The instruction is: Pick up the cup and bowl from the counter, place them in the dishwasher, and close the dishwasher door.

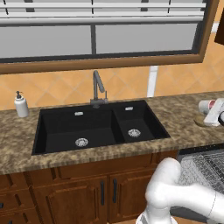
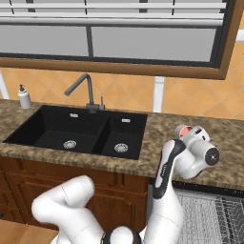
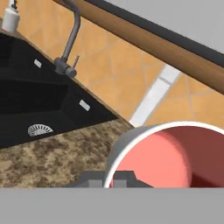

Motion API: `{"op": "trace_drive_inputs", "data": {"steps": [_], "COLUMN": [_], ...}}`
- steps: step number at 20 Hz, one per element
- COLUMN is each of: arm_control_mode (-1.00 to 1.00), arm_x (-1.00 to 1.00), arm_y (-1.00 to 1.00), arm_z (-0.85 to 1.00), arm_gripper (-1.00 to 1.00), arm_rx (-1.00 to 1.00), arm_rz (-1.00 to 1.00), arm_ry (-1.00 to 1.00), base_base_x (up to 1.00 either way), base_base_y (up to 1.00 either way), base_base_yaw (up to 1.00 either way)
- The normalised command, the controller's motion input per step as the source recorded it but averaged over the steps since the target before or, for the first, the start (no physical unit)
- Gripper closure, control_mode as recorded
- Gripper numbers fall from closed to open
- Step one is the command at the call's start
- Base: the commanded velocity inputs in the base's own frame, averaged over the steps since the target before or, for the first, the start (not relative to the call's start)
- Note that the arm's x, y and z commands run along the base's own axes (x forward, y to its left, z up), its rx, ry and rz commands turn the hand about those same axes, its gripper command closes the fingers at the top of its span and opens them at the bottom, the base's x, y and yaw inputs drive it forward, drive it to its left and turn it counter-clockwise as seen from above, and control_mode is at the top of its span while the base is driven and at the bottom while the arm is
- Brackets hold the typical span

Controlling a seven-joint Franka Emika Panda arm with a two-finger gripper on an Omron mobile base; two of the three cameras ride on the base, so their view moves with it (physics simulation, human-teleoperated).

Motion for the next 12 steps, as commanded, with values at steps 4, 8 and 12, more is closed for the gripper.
{"op": "trace_drive_inputs", "data": {"steps": [4,8,12], "arm_control_mode": [-1.00,-1.00,-1.00], "arm_x": [-1.00,-1.00,-1.00], "arm_y": [0.06,0.00,-0.02], "arm_z": [0.34,-0.30,-1.00], "arm_gripper": [1.00,1.00,1.00], "arm_rx": [-0.22,-0.19,-0.17], "arm_rz": [0.44,0.27,0.06], "arm_ry": [0.08,0.54,0.79], "base_base_x": [0.00,0.00,0.00], "base_base_y": [0.00,0.00,0.00], "base_base_yaw": [0.00,0.00,0.00]}}
